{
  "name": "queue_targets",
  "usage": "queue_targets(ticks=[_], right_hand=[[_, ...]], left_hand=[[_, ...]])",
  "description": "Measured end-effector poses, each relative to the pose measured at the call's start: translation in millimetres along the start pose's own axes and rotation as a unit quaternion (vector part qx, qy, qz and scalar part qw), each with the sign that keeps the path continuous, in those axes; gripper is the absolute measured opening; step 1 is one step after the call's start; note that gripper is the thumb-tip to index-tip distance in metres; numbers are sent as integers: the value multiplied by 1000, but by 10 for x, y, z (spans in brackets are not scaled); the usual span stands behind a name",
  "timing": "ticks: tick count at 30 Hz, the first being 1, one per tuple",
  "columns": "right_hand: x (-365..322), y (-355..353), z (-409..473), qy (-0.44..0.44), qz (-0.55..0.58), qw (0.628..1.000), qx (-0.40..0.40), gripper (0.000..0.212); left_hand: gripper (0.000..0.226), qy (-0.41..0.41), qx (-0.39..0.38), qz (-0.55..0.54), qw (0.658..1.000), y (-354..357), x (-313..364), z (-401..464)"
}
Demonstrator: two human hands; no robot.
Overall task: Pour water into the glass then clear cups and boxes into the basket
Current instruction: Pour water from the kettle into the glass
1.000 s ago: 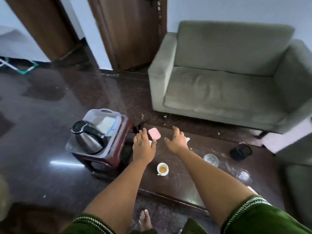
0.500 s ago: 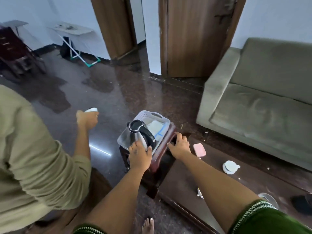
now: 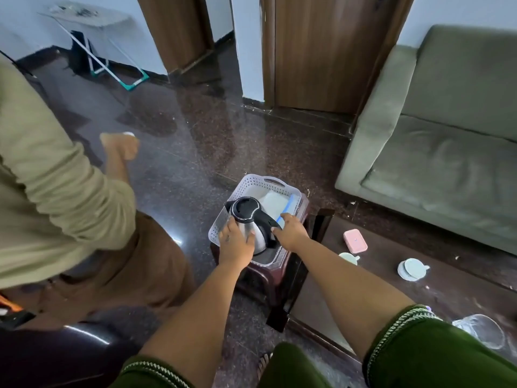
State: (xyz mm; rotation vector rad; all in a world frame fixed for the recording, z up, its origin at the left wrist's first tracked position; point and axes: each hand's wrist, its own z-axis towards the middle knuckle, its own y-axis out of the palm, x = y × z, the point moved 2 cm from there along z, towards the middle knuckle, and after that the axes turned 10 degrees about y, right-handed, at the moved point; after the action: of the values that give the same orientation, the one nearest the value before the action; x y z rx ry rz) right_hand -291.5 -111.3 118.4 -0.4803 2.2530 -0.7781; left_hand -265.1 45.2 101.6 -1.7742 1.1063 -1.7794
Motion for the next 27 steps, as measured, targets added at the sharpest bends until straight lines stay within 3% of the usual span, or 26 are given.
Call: queue_targets(ticks=[11,16,27], right_hand=[[-83,279,489,37,-52,998,-27,68],[-66,372,628,49,-34,998,-27,40],[-55,362,710,41,-14,999,-18,24]], left_hand=[[99,-41,-63,-41,996,135,-326,619],[108,-105,-86,-67,988,296,-504,797],[124,-139,-82,-73,984,447,-726,961]])
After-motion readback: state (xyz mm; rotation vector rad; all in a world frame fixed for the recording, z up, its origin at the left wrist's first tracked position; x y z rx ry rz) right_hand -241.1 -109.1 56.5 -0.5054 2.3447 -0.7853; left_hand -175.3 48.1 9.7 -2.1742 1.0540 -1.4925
